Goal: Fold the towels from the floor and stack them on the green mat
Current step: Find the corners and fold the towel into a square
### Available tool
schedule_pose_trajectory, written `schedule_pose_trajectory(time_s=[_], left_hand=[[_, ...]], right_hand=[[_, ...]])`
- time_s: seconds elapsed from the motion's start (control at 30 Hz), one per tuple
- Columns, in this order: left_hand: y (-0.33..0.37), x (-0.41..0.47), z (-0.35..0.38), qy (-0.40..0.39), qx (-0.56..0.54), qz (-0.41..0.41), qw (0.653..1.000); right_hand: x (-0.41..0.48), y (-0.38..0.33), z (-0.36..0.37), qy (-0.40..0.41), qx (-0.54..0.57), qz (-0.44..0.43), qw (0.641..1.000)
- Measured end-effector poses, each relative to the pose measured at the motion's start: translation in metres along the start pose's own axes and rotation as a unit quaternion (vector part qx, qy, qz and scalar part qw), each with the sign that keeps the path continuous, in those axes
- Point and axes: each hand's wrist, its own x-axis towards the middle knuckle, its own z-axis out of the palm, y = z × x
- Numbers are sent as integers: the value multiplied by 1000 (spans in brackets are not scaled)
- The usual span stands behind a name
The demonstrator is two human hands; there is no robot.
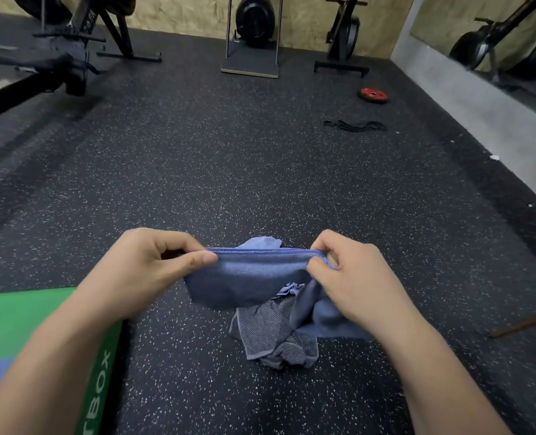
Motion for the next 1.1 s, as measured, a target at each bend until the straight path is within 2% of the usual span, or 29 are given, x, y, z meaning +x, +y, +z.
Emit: schedule_pose_trajectory(time_s=[0.17, 0.33, 0.47, 0.73, 1.1], left_hand=[[5, 0, 3, 83, -58, 26, 995], [8, -1, 3, 48, -98, 30, 994], [4, -1, 3, 38, -87, 36, 995], [8, 0, 7, 133, -77, 47, 987], [13, 8, 27, 159, -125, 7, 979]], right_hand=[[2, 2, 3, 4, -9, 0, 1000], [4, 11, 5, 4, -20, 2, 1000], [7, 17, 6, 20, -41, 11, 999], [6, 16, 7, 32, -41, 10, 999], [3, 12, 16, 15, 15, -61, 998]])
